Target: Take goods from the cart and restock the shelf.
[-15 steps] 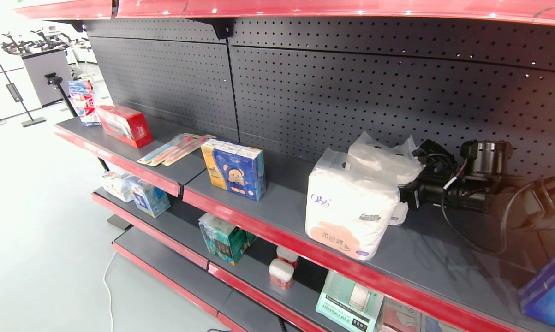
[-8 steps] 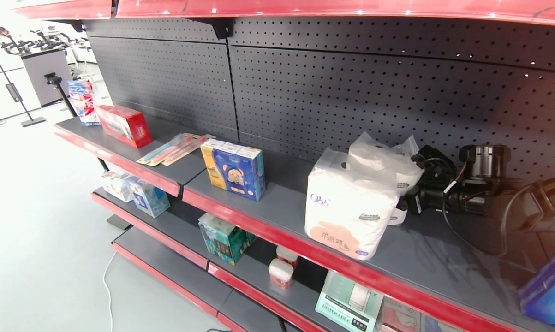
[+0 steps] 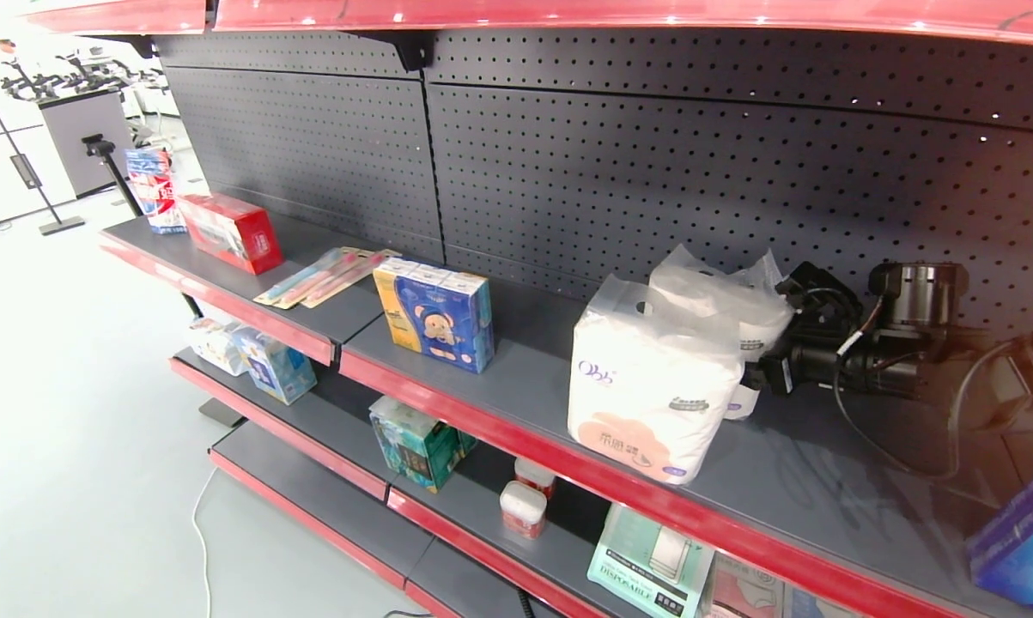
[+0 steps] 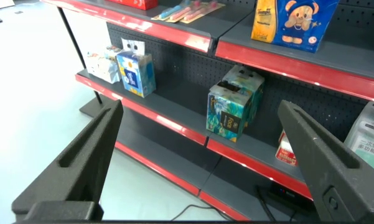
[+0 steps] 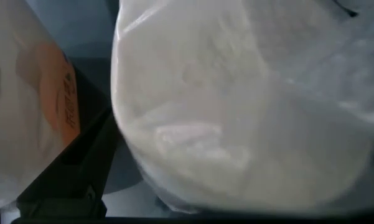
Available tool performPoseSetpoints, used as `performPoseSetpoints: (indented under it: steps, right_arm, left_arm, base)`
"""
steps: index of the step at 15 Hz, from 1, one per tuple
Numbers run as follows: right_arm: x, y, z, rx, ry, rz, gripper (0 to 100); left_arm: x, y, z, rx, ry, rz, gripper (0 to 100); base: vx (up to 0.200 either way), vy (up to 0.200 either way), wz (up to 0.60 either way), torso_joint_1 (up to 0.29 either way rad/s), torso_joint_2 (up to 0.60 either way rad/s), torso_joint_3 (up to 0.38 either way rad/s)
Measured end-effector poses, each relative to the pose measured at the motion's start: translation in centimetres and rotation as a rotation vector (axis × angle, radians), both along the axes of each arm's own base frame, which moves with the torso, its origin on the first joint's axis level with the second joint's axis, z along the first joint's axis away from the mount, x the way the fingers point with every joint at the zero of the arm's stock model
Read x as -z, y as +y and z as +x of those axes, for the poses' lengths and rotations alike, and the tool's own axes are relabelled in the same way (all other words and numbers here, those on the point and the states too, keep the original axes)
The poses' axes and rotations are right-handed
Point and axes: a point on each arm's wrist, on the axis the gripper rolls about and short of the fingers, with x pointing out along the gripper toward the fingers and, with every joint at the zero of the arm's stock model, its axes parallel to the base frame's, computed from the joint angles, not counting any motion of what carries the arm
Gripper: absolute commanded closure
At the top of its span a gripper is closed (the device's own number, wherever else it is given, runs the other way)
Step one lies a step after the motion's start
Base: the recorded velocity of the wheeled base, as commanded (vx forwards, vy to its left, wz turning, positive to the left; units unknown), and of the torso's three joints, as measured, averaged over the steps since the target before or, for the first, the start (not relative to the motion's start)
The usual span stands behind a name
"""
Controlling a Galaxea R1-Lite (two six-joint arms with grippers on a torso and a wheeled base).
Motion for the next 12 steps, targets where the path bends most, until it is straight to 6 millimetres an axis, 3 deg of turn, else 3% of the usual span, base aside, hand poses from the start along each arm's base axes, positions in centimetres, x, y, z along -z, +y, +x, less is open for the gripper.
performPoseSetpoints:
  steps: [12]
  right_arm:
    - [-3.0,-1.6,-5.0,0.062,-0.04,0.009,0]
  left_arm:
    - [0.0,0.0,0.0,0.001,0.0,0.0,0]
  base:
    - [0.0,0.0,0.0,0.0,0.0,0.0]
